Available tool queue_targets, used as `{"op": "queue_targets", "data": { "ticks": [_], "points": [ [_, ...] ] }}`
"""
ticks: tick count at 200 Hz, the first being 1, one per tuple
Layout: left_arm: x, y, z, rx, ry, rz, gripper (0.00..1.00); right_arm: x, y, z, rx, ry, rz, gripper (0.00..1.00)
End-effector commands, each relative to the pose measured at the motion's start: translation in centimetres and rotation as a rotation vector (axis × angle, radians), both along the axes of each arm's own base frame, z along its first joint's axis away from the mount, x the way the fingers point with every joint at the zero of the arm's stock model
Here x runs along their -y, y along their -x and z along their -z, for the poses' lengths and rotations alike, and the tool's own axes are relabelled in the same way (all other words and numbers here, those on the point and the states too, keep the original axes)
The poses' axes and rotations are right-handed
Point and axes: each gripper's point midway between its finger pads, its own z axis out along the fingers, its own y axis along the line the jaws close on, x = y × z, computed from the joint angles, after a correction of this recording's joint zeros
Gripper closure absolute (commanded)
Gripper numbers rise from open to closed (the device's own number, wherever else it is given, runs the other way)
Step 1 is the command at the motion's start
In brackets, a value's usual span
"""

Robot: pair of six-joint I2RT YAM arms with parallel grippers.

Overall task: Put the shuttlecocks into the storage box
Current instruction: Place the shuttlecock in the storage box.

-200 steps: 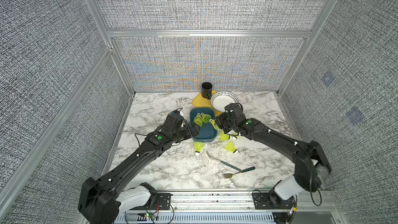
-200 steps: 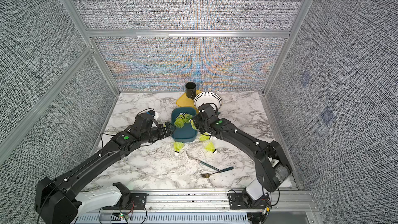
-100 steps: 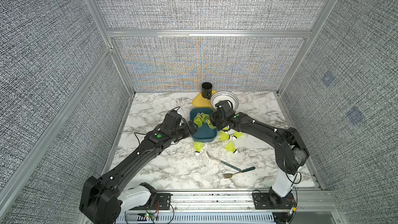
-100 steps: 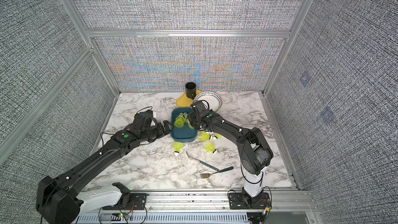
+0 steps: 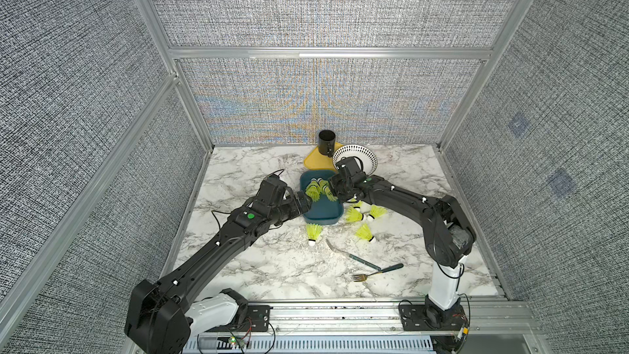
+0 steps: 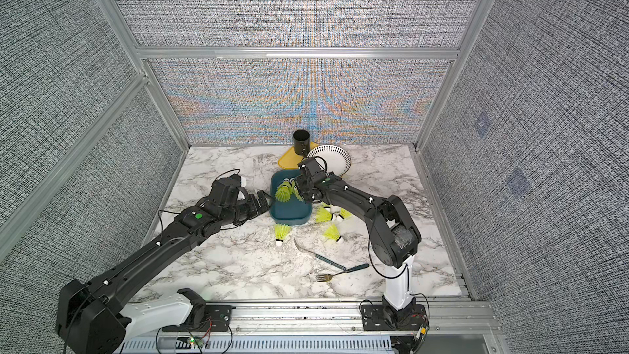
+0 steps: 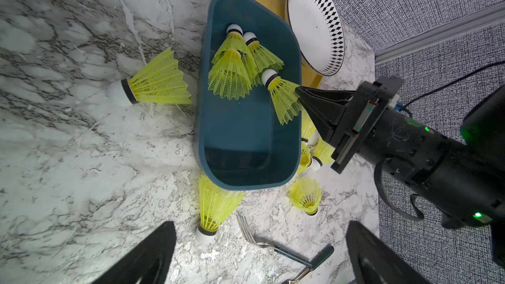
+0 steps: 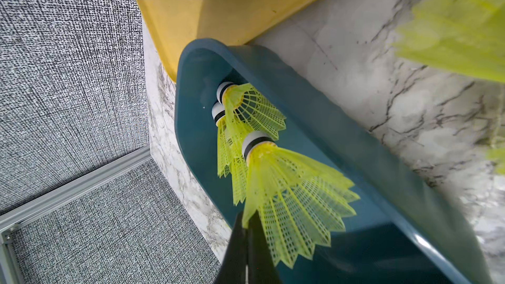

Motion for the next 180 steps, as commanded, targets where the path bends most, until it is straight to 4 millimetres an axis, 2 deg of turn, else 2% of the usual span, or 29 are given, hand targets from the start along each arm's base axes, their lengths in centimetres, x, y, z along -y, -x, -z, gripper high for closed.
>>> {"op": "queue_targets", "data": {
  "ticks": [1,53,158,180],
  "points": [
    [0.3,-0.3,-0.4,0.013,0.016,0.002,0.0,0.0,-0.6,-0.2,0.012,-0.005,0.031,1.0],
    [0.5,-0.6,-0.7,0.025,0.014,0.011,0.0,-0.6,-1.7,0.3,0.008,-0.029,0.047,1.0],
    [0.8,-1.4,-0.2,0.021,0.022,0.008,0.0,-1.8,-4.1,0.5,0.07,-0.098,0.06,1.0],
    [0.8,-1.5,0.0,0.018,0.021,0.007,0.0,-2.0,-4.1,1.2,0.075,-0.11,0.059,1.0]
  ]
}}
